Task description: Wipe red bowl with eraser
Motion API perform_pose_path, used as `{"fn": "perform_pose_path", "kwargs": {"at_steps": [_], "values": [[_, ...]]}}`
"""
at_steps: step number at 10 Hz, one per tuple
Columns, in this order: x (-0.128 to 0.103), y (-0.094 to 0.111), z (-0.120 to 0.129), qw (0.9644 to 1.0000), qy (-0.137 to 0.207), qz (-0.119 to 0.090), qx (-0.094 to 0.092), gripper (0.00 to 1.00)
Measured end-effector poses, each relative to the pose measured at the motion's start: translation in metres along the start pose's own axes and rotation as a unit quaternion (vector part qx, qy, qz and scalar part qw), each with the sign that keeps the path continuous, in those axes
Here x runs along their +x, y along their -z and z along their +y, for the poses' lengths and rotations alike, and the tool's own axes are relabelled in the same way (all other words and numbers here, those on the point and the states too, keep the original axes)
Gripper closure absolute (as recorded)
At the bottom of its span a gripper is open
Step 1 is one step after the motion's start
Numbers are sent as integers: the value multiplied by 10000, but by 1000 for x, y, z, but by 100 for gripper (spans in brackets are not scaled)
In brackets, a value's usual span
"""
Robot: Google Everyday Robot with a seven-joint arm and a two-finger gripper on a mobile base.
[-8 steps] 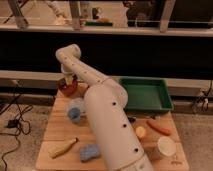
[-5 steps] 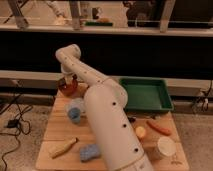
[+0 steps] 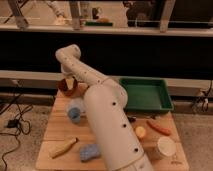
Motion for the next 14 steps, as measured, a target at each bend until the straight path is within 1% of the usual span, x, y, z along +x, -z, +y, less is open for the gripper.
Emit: {"fn": "perform_pose_path", "kwargs": {"at_steps": [7, 8, 14], "values": [[0, 1, 1, 10000, -23, 23, 10, 20], [0, 3, -1, 10000, -24, 51, 42, 20], [-7, 36, -14, 9990, 30, 103, 427, 20]]}}
